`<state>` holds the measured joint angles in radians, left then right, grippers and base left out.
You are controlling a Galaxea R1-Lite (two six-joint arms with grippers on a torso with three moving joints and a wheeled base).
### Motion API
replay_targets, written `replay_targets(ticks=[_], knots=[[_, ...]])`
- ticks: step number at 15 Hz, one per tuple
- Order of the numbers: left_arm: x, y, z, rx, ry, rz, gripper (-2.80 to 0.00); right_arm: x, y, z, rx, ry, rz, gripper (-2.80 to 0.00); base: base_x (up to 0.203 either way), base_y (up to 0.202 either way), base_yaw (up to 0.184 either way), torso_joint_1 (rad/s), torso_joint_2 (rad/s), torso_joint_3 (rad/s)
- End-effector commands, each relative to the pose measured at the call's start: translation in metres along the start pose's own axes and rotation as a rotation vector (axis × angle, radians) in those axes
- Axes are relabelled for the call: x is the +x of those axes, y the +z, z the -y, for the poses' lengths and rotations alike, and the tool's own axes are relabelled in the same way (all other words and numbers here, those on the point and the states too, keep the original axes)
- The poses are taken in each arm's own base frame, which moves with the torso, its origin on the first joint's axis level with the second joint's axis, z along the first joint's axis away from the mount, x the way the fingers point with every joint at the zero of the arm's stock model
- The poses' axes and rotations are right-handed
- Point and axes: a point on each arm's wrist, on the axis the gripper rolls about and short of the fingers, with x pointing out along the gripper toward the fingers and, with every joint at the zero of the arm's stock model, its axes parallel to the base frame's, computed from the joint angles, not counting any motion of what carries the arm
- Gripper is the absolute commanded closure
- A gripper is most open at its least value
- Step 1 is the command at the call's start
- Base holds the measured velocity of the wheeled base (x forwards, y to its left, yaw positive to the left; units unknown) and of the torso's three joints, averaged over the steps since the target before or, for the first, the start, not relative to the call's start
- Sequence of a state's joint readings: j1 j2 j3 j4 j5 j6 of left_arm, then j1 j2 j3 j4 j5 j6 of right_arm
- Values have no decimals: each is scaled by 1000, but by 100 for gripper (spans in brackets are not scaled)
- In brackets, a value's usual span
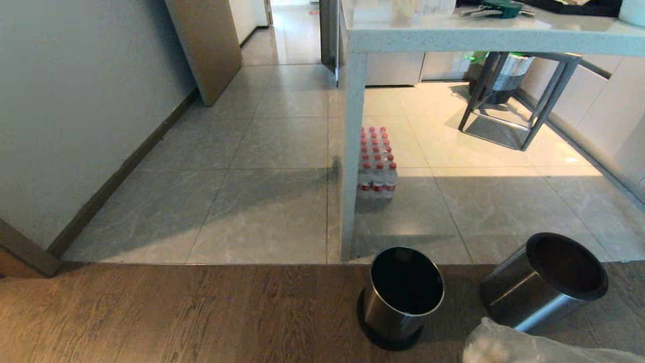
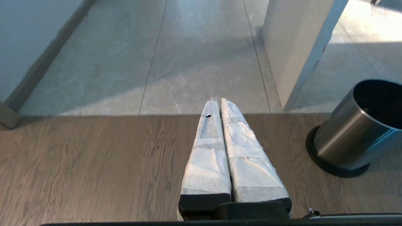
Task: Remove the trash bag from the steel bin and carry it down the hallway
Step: Put the trash bag at the door
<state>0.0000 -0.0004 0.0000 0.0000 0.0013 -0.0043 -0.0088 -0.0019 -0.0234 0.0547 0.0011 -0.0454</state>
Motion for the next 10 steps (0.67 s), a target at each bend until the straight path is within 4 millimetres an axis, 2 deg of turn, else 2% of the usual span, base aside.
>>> replay_targets(ticks=[1, 10], knots=[[0, 0, 0, 0, 0, 0, 0, 0, 0, 0, -1, 1, -3, 0, 0, 0, 0, 2, 4, 205], [0, 0, 0, 0, 0, 0, 0, 0, 0, 0, -1, 1, -3, 0, 0, 0, 0, 3, 2, 202]])
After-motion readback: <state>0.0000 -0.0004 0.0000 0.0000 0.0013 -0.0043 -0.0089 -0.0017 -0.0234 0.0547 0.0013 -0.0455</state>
